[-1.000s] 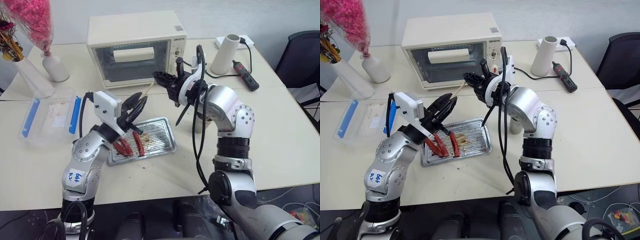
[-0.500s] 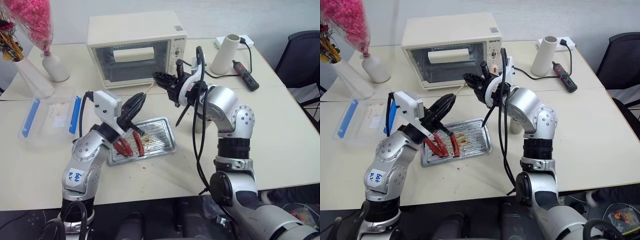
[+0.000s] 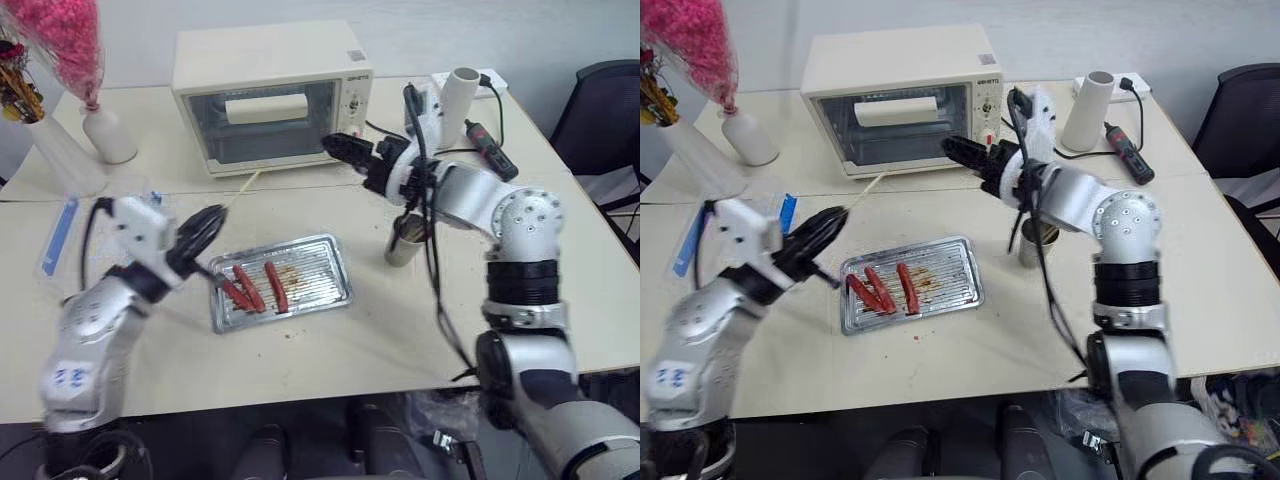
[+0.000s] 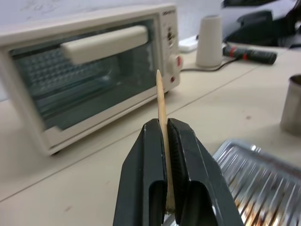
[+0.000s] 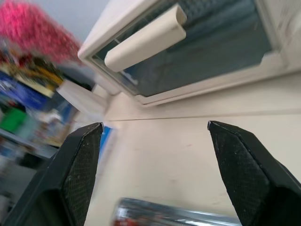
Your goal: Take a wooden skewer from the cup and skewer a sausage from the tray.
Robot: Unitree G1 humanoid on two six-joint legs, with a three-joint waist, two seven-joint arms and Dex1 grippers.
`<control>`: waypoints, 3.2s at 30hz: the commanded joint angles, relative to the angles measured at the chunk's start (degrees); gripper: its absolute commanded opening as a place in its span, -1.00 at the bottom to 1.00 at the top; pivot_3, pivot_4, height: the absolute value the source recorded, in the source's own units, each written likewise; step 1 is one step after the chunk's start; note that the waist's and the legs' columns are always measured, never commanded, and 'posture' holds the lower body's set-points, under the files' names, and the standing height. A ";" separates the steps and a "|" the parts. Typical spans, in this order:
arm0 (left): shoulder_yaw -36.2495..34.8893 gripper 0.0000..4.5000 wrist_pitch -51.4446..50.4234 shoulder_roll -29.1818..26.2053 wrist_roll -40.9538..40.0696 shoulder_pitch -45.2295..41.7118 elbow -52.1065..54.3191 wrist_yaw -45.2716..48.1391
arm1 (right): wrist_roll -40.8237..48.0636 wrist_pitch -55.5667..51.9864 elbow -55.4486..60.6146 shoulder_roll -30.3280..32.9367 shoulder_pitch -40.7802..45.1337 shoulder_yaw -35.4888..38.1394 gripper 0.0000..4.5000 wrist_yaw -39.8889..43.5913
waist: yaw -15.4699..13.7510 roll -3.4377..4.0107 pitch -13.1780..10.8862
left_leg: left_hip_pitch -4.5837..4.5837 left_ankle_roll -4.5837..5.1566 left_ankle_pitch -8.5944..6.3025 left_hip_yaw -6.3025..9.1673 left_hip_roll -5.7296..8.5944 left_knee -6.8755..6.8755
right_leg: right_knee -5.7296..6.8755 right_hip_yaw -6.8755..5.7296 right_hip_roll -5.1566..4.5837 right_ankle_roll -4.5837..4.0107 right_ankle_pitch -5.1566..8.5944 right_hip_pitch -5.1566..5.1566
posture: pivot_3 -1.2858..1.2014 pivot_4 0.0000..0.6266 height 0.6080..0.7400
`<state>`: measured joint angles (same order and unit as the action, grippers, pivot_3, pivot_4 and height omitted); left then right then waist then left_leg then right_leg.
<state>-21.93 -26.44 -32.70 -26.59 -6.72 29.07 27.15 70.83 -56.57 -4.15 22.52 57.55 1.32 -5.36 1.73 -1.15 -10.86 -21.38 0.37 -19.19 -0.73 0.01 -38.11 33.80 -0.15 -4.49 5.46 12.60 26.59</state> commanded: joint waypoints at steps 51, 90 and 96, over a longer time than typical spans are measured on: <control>-14.10 -1.00 -5.68 -10.70 -10.50 8.83 8.32 4.22 | -65.03 18.60 1.36 -9.96 -12.24 -34.29 0.26 39.35 | -0.02 -0.06 0.03 | 0.18 -0.37 0.01 0.18 0.04 -0.04 | 0.23 -0.24 0.00 -0.19 0.10 -0.07 | 0.03 -0.52 1.00; -13.36 -1.00 -9.10 -17.30 -17.70 11.58 6.99 17.32 | -53.56 23.10 7.40 2.48 -7.09 -19.35 -0.90 68.11 | -0.12 -0.05 0.02 | 0.18 -0.34 0.01 0.20 0.14 -0.07 | 0.23 -0.28 0.05 -0.16 0.09 -0.12 | 0.03 -0.52 1.00; -12.48 -1.00 -10.11 -23.31 -19.99 14.56 6.80 27.28 | -49.21 27.36 8.10 10.99 -6.62 -16.83 -0.90 82.03 | 0.05 -0.03 0.01 | 0.21 -0.31 -0.02 0.17 0.04 -0.05 | 0.20 -0.31 0.17 -0.21 0.12 -0.15 | 0.03 -0.52 1.00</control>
<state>-33.57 -37.48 -54.98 -46.10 7.59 35.28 52.09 19.74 -30.93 2.05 32.59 50.68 -17.11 73.58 1.79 -1.18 -10.85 -21.16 0.06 -19.20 -0.57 0.05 -38.16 34.00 -0.45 -4.31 5.23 12.72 26.47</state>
